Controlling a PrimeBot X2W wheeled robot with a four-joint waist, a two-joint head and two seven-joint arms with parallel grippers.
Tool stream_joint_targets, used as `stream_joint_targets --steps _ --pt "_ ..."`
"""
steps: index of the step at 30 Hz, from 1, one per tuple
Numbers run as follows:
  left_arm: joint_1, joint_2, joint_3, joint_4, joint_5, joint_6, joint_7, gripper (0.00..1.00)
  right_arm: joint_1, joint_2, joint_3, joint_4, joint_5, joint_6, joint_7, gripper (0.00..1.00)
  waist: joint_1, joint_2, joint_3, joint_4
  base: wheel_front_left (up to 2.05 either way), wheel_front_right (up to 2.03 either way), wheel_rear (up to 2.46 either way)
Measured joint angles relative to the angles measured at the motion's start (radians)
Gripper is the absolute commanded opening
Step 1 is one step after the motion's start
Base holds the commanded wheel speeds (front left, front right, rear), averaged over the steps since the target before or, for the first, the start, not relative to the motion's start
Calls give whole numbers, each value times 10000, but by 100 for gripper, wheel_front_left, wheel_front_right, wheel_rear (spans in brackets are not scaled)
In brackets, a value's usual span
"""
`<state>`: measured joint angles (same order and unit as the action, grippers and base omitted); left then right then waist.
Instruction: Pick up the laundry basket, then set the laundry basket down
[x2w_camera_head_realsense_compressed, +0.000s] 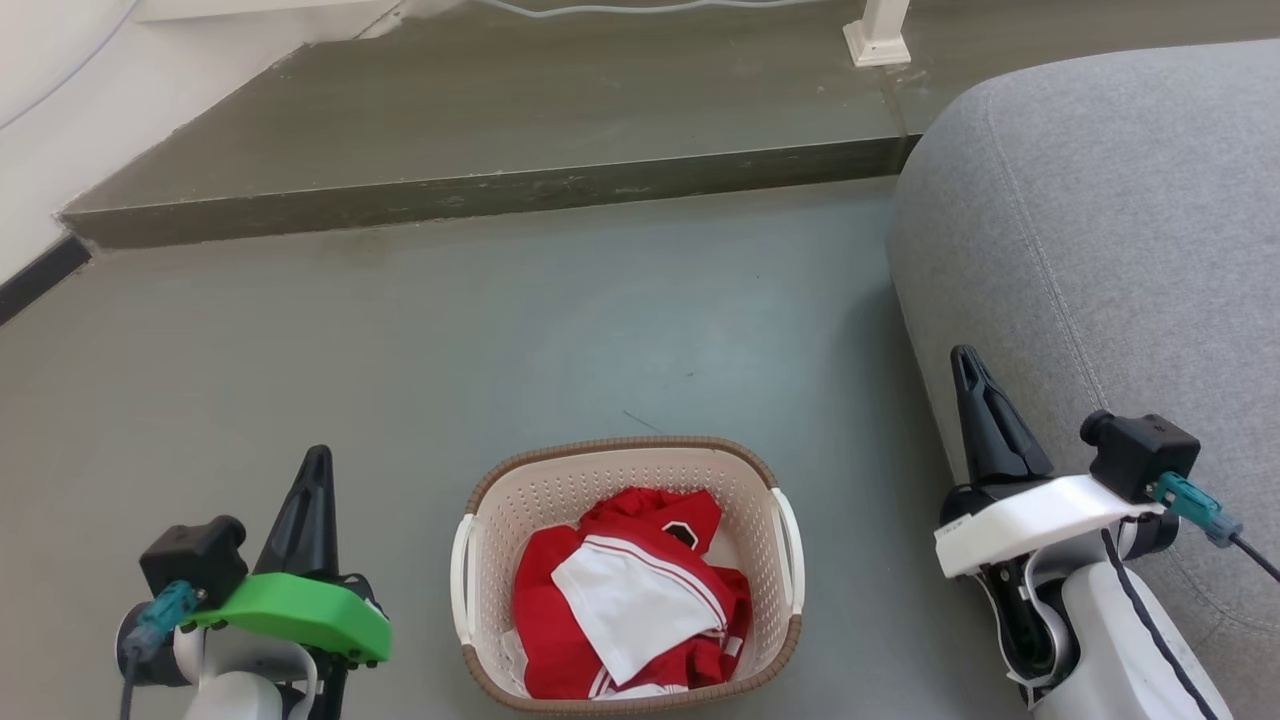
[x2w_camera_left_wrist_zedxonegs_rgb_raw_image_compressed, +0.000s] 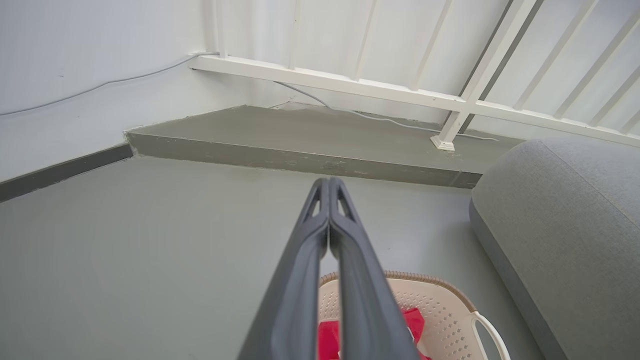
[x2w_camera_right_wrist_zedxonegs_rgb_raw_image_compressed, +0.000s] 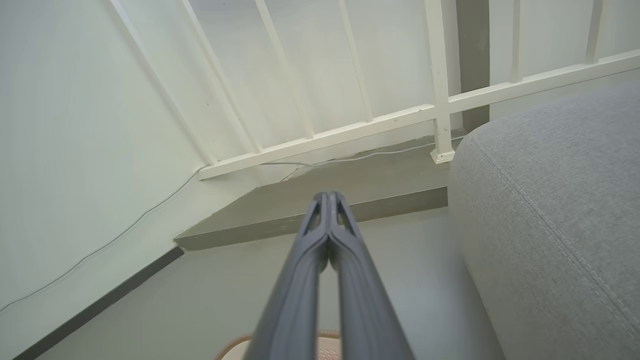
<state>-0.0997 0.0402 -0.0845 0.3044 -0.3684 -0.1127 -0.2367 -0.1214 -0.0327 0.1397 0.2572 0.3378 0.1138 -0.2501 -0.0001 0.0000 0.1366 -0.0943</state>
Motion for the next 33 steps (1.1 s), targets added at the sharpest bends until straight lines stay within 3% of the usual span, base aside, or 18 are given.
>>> stream_joint_targets --steps 33 --pt "-9 -17 606 77 -4238 -15 1321 0 277 -244 -556 -253 4698 -25 855 0 0 0 -473 346 0 0 0"
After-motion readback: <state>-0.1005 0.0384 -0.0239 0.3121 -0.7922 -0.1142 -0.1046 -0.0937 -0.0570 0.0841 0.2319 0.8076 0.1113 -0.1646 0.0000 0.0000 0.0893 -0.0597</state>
